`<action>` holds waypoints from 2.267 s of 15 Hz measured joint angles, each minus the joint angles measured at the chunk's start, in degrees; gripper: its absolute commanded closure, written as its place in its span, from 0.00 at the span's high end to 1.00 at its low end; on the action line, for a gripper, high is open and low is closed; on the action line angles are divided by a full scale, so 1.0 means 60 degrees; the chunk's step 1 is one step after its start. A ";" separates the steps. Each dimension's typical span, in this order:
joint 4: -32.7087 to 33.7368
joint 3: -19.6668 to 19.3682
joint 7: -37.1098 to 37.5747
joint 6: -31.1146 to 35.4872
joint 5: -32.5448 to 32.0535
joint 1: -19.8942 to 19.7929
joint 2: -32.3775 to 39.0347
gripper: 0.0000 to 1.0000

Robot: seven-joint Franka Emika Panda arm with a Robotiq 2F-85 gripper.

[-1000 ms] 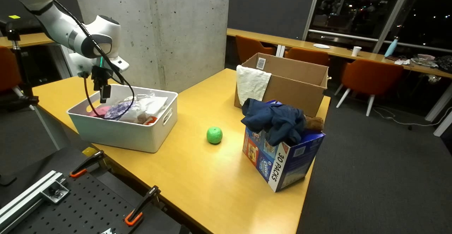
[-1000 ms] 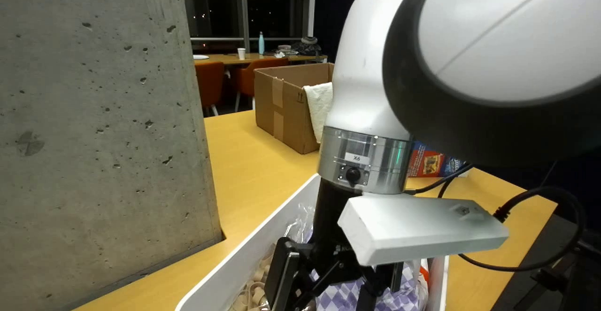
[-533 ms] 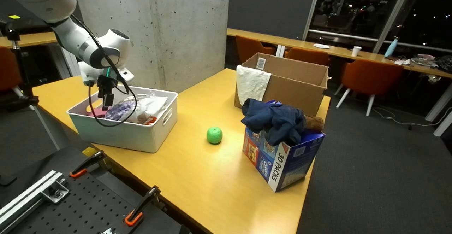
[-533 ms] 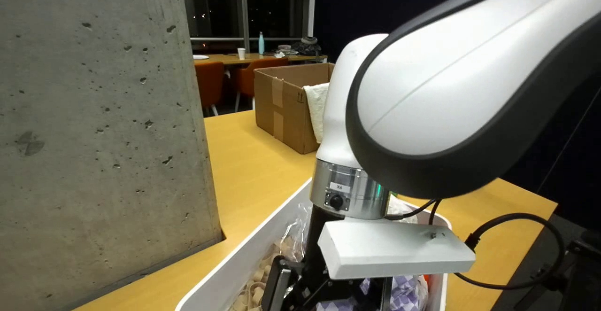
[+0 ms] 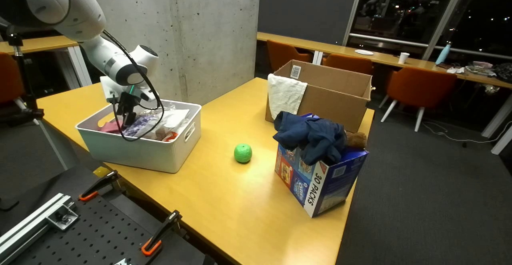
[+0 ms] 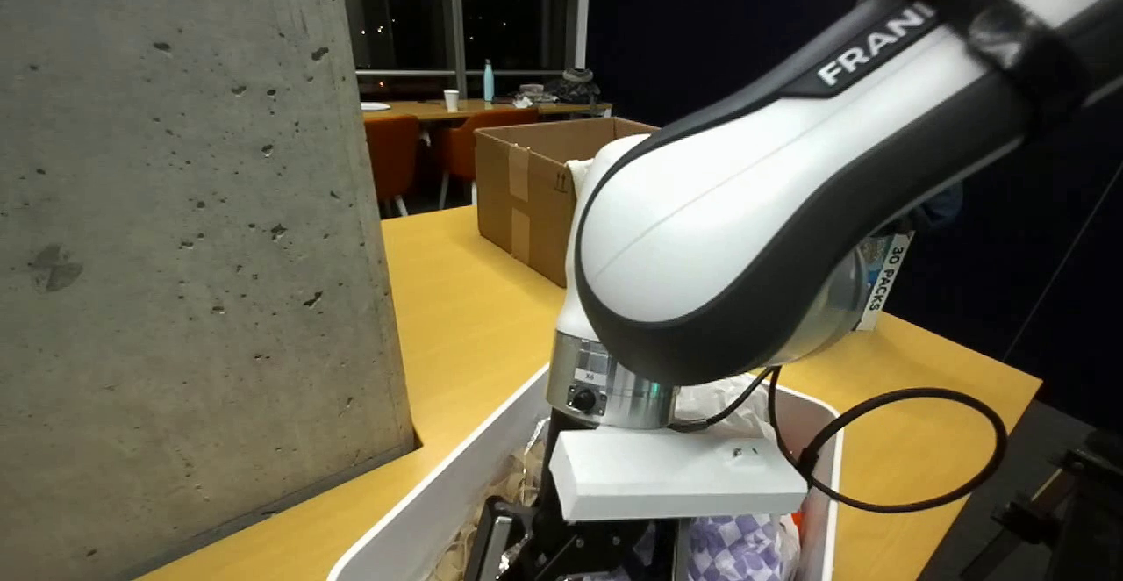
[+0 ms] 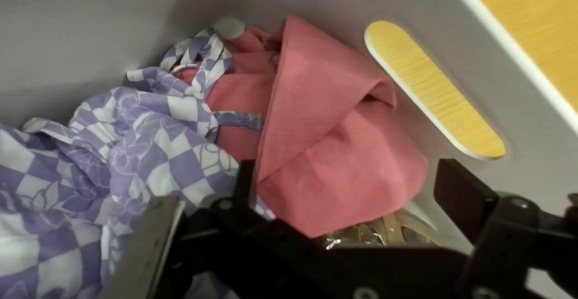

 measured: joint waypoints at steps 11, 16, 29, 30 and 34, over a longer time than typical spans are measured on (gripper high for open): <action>0.1930 0.0125 -0.0419 -0.0828 0.0184 -0.0015 0.1464 0.49; 0.2361 0.0125 -0.0492 -0.1139 0.0185 -0.0032 0.1723 0.13; 0.1029 0.0058 0.0037 0.0020 0.0186 -0.0014 0.0571 0.02; 0.0586 0.0024 0.0137 0.0376 0.0188 -0.0015 0.0210 0.02; -0.1280 -0.0283 0.0344 0.1633 0.0189 -0.0065 -0.1412 0.02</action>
